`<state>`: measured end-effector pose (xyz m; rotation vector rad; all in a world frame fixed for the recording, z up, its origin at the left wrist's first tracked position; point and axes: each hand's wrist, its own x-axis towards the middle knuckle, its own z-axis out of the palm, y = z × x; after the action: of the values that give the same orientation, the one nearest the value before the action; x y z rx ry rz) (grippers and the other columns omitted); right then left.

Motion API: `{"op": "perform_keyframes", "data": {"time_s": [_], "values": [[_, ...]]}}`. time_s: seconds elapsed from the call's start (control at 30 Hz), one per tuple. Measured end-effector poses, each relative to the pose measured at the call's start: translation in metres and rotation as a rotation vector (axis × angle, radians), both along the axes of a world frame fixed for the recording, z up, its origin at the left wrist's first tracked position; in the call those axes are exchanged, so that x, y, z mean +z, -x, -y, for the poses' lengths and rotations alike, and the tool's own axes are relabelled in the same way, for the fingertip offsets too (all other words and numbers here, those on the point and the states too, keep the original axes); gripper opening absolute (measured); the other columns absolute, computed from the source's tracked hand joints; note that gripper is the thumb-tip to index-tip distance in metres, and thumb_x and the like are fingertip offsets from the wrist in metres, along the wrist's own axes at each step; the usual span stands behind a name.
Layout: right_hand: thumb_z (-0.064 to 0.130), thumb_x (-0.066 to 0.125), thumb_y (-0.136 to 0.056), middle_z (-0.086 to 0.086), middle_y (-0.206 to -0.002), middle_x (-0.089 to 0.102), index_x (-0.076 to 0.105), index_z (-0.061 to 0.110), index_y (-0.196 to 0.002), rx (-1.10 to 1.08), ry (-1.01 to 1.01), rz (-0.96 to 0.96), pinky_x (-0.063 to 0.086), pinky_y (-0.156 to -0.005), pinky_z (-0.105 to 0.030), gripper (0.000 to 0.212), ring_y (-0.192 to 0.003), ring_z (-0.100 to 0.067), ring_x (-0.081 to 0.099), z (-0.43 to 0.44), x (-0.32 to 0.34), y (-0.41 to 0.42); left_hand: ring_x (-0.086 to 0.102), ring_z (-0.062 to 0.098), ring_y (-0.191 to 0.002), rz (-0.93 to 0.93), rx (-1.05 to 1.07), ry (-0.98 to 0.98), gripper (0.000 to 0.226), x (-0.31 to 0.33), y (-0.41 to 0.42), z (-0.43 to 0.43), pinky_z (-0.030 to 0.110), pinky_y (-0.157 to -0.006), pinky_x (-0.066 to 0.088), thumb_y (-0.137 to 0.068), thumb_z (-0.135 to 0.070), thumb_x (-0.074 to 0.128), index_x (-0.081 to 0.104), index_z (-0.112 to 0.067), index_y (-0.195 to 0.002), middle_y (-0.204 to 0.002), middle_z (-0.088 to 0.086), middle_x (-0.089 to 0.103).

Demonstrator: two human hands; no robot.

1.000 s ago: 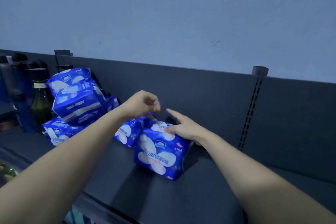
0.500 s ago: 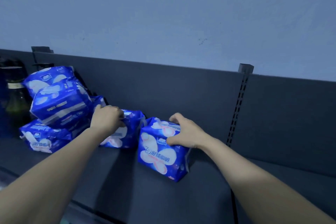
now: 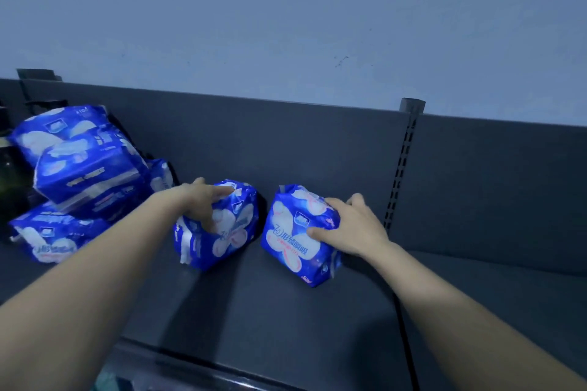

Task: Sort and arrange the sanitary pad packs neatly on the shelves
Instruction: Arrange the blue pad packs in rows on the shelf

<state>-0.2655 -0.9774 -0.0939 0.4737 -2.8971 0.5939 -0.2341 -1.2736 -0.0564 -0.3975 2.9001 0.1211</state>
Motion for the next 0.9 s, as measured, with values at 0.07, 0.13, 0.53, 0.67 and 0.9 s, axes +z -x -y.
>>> {"op": "perform_keyframes", "data": {"time_s": [0.07,0.13,0.53,0.67,0.9], "values": [[0.054,0.070,-0.071,0.003,-0.113,0.043,0.046,0.034,-0.128,-0.004,0.102,0.029,0.048,-0.085,-0.034,0.065,-0.105,-0.019,0.054,-0.006,-0.004,-0.004,0.054,0.027,-0.107,-0.201,0.018,-0.148,0.091,-0.007,0.003,-0.002,0.036,-0.089,0.050,-0.065,-0.026,0.085,0.036,-0.029,-0.142,-0.116,0.002,0.043],[0.040,0.078,-0.070,0.005,-0.106,0.054,0.051,0.023,-0.111,-0.047,0.299,0.008,0.047,-0.081,-0.032,0.052,-0.095,-0.017,0.056,-0.015,-0.010,-0.008,0.056,0.024,-0.093,-0.385,0.057,-0.338,0.064,-0.012,0.005,-0.009,0.033,-0.074,0.050,-0.063,-0.021,0.086,0.050,-0.016,-0.117,-0.107,0.005,0.054],[0.019,0.075,-0.079,0.005,-0.069,0.061,0.055,0.017,-0.064,-0.385,0.594,-0.219,0.035,-0.051,-0.021,0.026,-0.065,-0.014,0.054,-0.142,0.001,-0.047,0.064,0.020,-0.083,-0.696,-0.053,-0.637,0.007,0.016,0.009,-0.124,0.033,-0.080,0.051,-0.078,-0.013,0.074,0.073,-0.014,-0.086,-0.085,0.004,0.071],[0.016,0.075,-0.079,0.005,-0.070,0.058,0.054,0.013,-0.066,-0.473,0.614,-0.295,0.035,-0.053,-0.020,0.025,-0.066,-0.015,0.050,-0.216,0.009,-0.074,0.062,0.020,-0.075,-0.691,-0.101,-0.854,0.011,0.026,0.010,-0.205,0.036,-0.079,0.054,-0.077,-0.004,0.076,0.072,-0.014,-0.080,-0.078,0.005,0.069],[0.017,0.075,-0.079,0.001,-0.085,0.058,0.048,0.022,-0.059,-0.643,0.597,-0.390,0.044,-0.067,-0.032,0.034,-0.077,-0.019,0.056,-0.374,0.029,-0.138,0.060,0.021,-0.068,-0.670,-0.149,-1.046,0.023,0.029,-0.001,-0.373,0.039,-0.072,0.055,-0.070,0.000,0.081,0.061,-0.012,-0.066,-0.068,0.003,0.064]]}}
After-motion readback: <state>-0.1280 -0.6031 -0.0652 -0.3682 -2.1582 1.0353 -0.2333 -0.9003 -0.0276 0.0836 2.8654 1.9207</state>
